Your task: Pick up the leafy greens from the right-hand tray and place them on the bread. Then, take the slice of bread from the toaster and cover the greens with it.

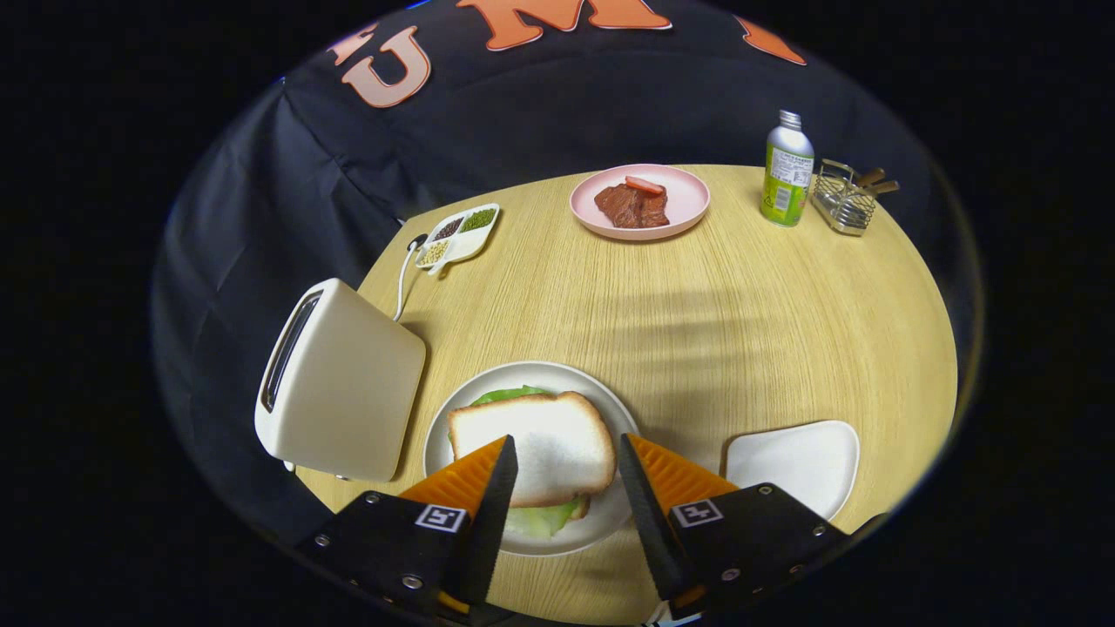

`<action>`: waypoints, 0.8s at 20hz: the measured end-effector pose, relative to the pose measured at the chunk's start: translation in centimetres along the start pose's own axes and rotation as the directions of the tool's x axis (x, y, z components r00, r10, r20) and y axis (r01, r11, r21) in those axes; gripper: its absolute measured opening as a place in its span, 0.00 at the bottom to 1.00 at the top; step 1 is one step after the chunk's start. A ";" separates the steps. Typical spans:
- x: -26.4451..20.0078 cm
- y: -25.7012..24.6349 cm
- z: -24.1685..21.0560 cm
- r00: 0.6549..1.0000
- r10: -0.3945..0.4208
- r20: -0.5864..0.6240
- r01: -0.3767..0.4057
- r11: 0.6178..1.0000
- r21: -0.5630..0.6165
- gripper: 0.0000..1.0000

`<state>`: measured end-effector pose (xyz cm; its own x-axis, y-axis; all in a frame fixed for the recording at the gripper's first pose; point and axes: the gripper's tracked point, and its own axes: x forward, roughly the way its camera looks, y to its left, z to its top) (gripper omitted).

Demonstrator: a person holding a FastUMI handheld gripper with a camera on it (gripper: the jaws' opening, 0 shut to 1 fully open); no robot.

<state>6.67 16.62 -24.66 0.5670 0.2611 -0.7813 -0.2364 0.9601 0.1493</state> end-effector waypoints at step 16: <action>-17.0 -2.2 9.8 0.888 -0.191 0.419 0.228 0.973 -0.039 0.99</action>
<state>5.25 11.07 -5.81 0.8789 0.0901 -0.4684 -0.1314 0.9897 -0.0563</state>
